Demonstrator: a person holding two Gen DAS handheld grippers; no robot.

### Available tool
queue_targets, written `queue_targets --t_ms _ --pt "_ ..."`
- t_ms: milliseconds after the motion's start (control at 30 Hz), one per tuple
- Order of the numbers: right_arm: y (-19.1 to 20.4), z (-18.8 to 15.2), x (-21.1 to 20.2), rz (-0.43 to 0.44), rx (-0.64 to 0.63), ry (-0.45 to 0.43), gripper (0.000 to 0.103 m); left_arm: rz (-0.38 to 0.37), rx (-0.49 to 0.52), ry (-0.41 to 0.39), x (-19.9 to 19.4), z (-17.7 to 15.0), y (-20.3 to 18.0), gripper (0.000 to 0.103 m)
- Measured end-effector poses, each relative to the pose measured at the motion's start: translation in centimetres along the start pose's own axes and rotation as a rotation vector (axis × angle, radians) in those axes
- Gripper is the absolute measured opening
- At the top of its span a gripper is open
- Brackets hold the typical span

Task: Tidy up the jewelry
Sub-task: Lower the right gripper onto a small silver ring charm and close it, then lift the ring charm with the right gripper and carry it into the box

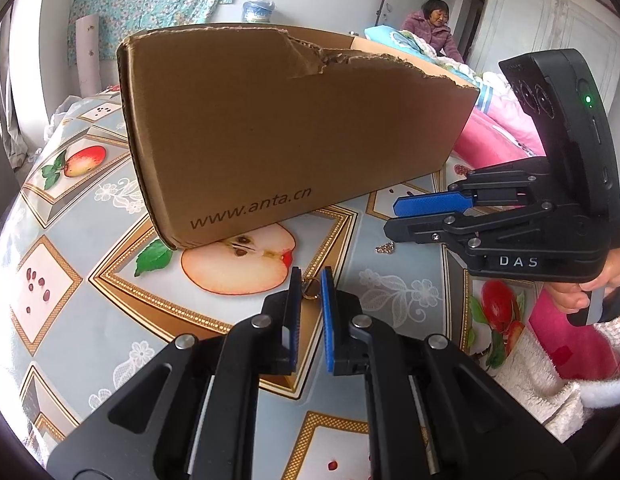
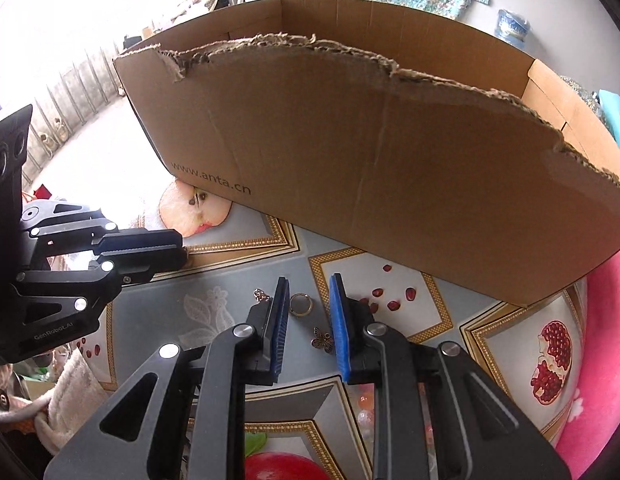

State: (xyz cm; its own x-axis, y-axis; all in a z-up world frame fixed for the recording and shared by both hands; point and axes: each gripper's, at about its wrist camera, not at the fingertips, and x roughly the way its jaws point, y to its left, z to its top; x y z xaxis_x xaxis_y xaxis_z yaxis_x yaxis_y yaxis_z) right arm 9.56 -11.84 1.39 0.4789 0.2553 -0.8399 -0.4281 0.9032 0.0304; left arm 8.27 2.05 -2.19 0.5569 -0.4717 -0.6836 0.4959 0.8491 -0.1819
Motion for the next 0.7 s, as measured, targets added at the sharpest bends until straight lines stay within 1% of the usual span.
queue_targets --t_ms 67,233,300,400,700 --pt "0.7 -0.1 -0.2 0.001 -0.008 -0.001 0.019 0.001 -0.006 0.000 0.0 0.0 0.0 0.009" --pt "1.2 -0.1 -0.2 0.018 -0.013 0.015 0.012 0.004 -0.010 -0.003 0.0 -0.1 -0.1 0.009" --pt "1.3 -0.2 0.0 0.021 -0.007 0.026 0.011 0.005 -0.009 -0.006 0.0 -0.2 -0.1 0.009" --pt "0.7 0.0 0.2 0.051 0.048 0.042 0.011 0.006 -0.013 -0.010 -0.1 -0.3 -0.1 0.009" --pt "-0.9 -0.2 0.1 0.082 0.144 0.029 0.011 0.011 -0.024 -0.006 -0.3 -0.3 0.0 0.009"
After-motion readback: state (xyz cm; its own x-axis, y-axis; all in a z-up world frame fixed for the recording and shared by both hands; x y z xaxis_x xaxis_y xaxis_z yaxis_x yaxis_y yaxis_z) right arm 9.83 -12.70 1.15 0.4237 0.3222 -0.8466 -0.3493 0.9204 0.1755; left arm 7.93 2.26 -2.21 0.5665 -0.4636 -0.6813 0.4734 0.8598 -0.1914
